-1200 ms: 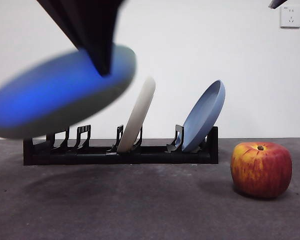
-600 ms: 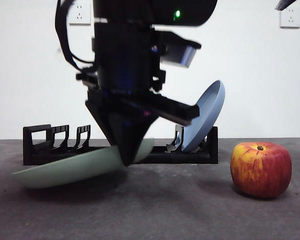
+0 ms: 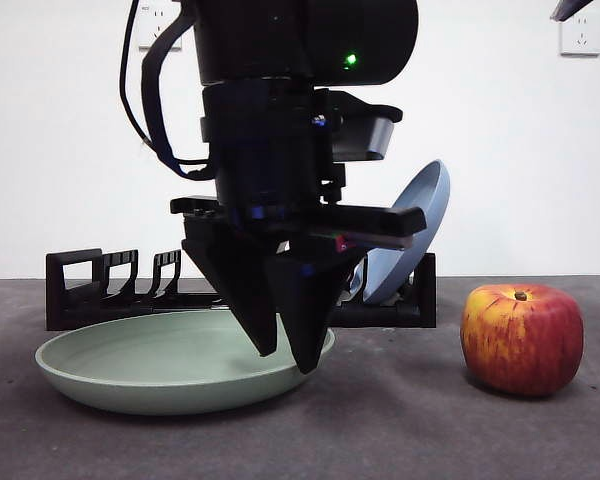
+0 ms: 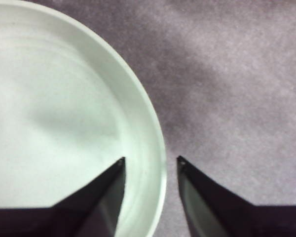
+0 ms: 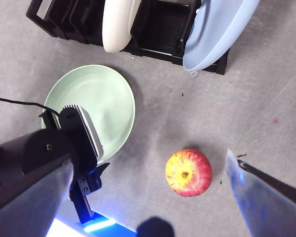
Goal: Take the green plate from the plate rack,put the plate on the table,take the apple from the table,put the apple in the plate
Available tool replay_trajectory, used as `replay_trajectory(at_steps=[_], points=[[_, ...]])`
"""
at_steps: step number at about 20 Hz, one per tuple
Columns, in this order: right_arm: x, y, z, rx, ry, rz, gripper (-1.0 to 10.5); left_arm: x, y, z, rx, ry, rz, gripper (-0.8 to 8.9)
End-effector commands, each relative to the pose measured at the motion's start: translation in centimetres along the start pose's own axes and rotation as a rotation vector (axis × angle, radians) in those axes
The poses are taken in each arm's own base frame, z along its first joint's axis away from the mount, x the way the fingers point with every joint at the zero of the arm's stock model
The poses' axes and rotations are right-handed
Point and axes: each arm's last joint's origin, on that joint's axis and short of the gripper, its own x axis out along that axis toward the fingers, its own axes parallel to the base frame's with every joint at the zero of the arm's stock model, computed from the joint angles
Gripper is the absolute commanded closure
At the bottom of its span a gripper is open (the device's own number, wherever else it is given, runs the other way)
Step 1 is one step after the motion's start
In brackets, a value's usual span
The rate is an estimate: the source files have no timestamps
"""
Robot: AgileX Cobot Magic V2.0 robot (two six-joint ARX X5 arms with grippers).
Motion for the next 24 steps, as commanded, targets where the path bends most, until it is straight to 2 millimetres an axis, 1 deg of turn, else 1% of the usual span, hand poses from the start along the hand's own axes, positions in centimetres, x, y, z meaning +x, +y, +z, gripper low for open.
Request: replay_trajectory(at_steps=[1, 3, 5, 7, 10, 11, 13, 15, 16, 18, 20, 22, 24], points=[[0.1, 0.0, 0.0, -0.010, 0.001, -0.001, 2.9, 0.5, 0.1, -0.1, 0.000, 0.014, 0.005, 6.15], [0.1, 0.0, 0.0, -0.009, 0.007, -0.002, 2.9, 0.1, 0.2, -0.1, 0.011, 0.003, 0.001, 6.15], [0.1, -0.1, -0.1, -0.012, 0.017, -0.016, 2.9, -1.6, 0.4, -0.2, 0.017, -0.034, -0.017, 6.14], [0.1, -0.2, -0.3, -0.011, 0.036, -0.051, 2.9, -5.2, 0.6, -0.5, 0.014, -0.132, -0.084, 6.14], [0.0, -0.4, -1.0, -0.016, 0.094, -0.104, 2.9, -11.9, 1.9, -2.0, 0.000, -0.330, -0.213, 6.15], [0.0, -0.4, -1.2, -0.016, 0.117, -0.113, 2.9, -14.5, 2.5, -3.0, 0.001, -0.413, -0.256, 6.15], [-0.4, -0.4, -1.6, -0.016, 0.118, -0.113, 2.9, -18.9, 3.9, -5.4, 0.019, -0.557, -0.312, 6.15], [-1.2, -0.2, -2.4, -0.021, 0.100, -0.109, 2.9, -22.4, 5.3, -8.3, 0.026, -0.672, -0.347, 6.15], [-1.6, 0.0, -3.1, -0.024, 0.096, -0.106, 2.9, -23.7, 6.1, -9.9, 0.019, -0.712, -0.357, 6.15], [-2.3, 0.3, -4.7, -0.018, 0.083, -0.122, 2.9, -25.6, 7.6, -13.0, 0.002, -0.761, -0.345, 6.15], [-2.4, 0.2, -6.8, 0.006, 0.081, -0.176, 2.9, -26.7, 8.7, -16.0, -0.024, -0.778, -0.329, 6.15], [-1.8, 0.0, -8.7, 0.031, 0.089, -0.182, 2.9, -27.8, 9.4, -18.9, -0.038, -0.821, -0.326, 6.15], [-0.5, -0.2, -10.2, 0.051, 0.082, -0.173, 2.9, -28.6, 9.9, -21.5, -0.066, -0.870, -0.343, 6.15]])
